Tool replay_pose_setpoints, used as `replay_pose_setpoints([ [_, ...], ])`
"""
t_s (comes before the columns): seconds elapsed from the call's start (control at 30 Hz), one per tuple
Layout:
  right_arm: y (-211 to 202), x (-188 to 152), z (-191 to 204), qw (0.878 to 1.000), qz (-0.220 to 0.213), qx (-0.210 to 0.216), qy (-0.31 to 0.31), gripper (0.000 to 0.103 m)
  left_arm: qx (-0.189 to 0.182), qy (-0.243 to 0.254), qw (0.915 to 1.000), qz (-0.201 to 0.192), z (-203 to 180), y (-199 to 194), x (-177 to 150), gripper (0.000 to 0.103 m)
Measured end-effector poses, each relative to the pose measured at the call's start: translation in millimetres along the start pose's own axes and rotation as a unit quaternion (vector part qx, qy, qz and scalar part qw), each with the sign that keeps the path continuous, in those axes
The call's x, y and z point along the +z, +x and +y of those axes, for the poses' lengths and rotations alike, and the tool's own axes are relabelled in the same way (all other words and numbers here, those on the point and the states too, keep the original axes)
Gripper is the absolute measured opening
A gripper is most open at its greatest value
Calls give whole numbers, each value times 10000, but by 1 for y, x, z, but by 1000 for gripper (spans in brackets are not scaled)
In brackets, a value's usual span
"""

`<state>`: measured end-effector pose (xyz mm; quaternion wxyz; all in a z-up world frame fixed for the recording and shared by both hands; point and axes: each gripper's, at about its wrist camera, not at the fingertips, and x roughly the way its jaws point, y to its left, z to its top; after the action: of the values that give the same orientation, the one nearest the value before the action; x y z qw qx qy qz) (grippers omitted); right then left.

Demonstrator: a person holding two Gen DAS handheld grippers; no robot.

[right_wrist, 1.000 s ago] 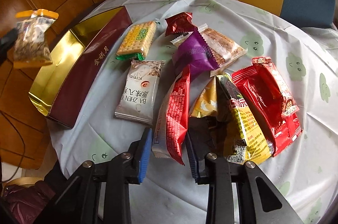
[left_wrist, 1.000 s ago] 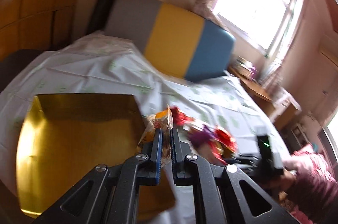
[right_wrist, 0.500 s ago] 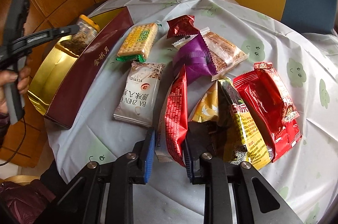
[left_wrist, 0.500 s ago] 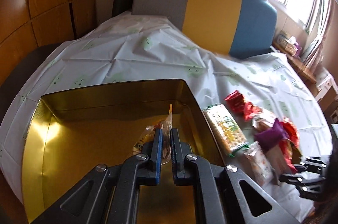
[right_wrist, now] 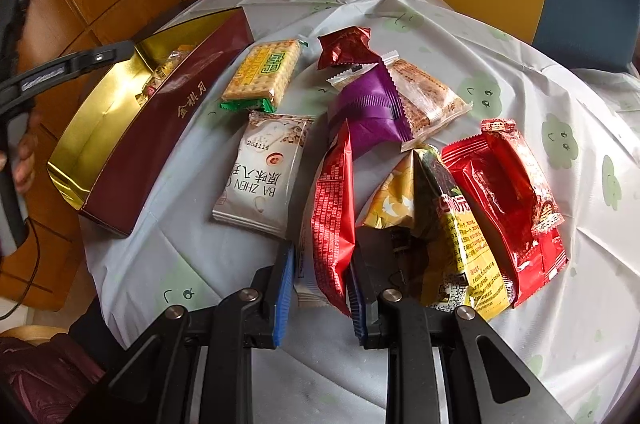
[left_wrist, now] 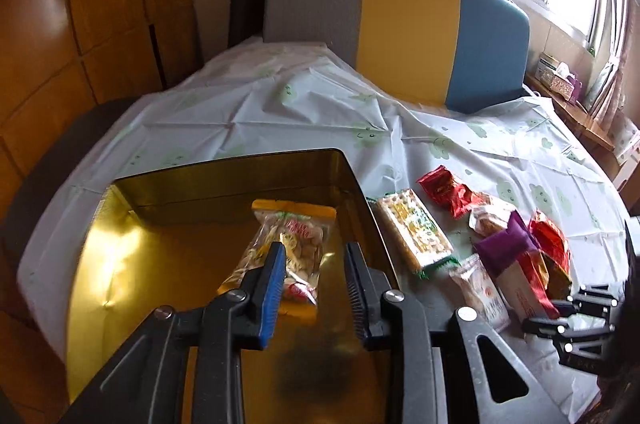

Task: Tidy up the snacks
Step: 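Grasp the long red wrapper with the right tool and drop it into the tray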

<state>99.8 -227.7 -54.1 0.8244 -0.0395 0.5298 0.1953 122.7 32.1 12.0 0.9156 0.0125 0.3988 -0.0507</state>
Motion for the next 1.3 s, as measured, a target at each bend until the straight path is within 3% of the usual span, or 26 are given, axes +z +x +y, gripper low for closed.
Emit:
replay_pose_setpoints([
  [0.13, -1, -2, 6, 9999, 30, 32, -92, 16, 319, -219, 9992, -107, 6, -21, -14, 30],
  [0.27, -1, -6, 15, 9998, 61, -2, -208, 16, 642, -752, 9949, -177, 31, -39, -28, 31],
  [0.43, -6, -10, 16, 9999, 84, 9, -147, 16, 1159, -1324, 9836, -388, 72, -62, -40, 31],
  [0.67, -29, -15, 22, 9991, -130, 369, 187, 16, 1815, -1795, 9651, -585, 123, -85, -56, 31],
  [1.0, -44, -4, 50, 9924, -509, 976, 546, 16, 1979, -2051, 9566, -605, 150, -94, -74, 31],
  [1.3, -45, 42, 123, 9848, -808, 1539, -13, 16, 2011, -2034, 9561, -642, 153, -97, -79, 31],
])
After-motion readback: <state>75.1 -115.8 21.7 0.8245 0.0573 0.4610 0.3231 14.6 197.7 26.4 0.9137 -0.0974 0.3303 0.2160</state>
